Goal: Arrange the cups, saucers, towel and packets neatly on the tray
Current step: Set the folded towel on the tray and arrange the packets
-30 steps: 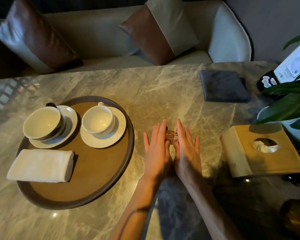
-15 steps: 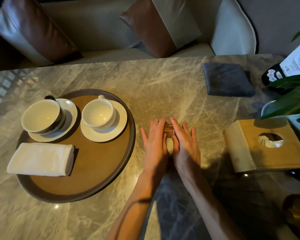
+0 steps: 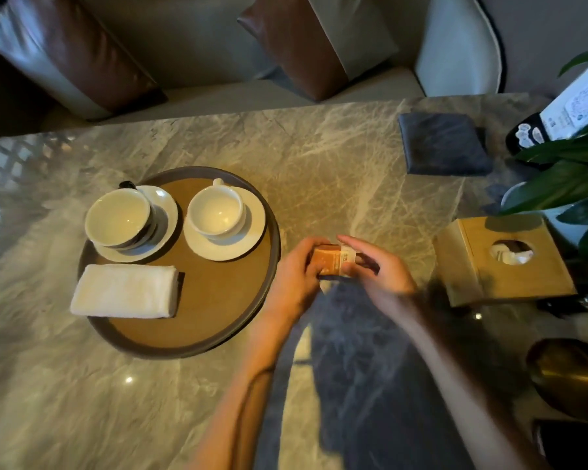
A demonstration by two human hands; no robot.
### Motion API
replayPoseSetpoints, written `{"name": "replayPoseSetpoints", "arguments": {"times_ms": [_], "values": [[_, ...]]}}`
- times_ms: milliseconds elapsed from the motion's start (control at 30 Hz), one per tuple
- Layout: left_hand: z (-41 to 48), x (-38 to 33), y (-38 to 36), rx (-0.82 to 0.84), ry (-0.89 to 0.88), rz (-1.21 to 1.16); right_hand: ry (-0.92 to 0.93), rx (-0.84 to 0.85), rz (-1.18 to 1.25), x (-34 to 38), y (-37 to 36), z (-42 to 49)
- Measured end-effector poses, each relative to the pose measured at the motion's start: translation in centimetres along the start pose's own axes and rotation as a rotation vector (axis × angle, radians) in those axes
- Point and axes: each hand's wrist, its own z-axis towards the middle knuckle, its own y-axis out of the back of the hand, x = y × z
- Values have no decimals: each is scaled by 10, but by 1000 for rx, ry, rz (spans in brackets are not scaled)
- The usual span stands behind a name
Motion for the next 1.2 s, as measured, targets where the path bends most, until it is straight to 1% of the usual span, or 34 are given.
{"name": "replayPoseSetpoints", "arguments": {"times_ms": [67,100,133,200,267,367,467,533,633,767,867,933,1033,1067,1133,1200], "values": [[-26,-13,30,194,162,-180,-124,157,185,19,6,-17],[-42,-18,44,238,215,-269,-183,231,236,30,5,-27],[-57,-23,57,242,254,-351,-232,297,267,40,2,-35],[-87,-30,77,173,329,-488,-298,388,321,60,-10,-47],[-114,-32,98,63,398,-591,-335,457,352,81,-27,-56],[-145,-32,129,-80,486,-702,-366,518,356,113,-59,-63],[-158,-32,156,-193,539,-743,-419,489,402,139,-89,-63],[-160,-29,171,-262,555,-704,-446,449,405,151,-105,-63],[-154,-23,185,-314,559,-612,-496,375,382,157,-120,-66],[-142,-19,181,-285,558,-604,-590,222,539,147,-136,-73],[-136,-10,170,-160,530,-682,-655,78,538,131,-143,-72],[-125,1,163,-98,505,-614,-653,17,497,119,-146,-65],[-107,22,154,-127,504,-346,-620,-42,375,102,-154,-51],[-104,29,152,-146,486,-315,-622,-51,345,97,-157,-46],[-101,40,146,-146,472,-338,-661,-68,345,89,-163,-38],[-100,46,140,-140,520,-386,-681,-91,368,81,-164,-33]]}}
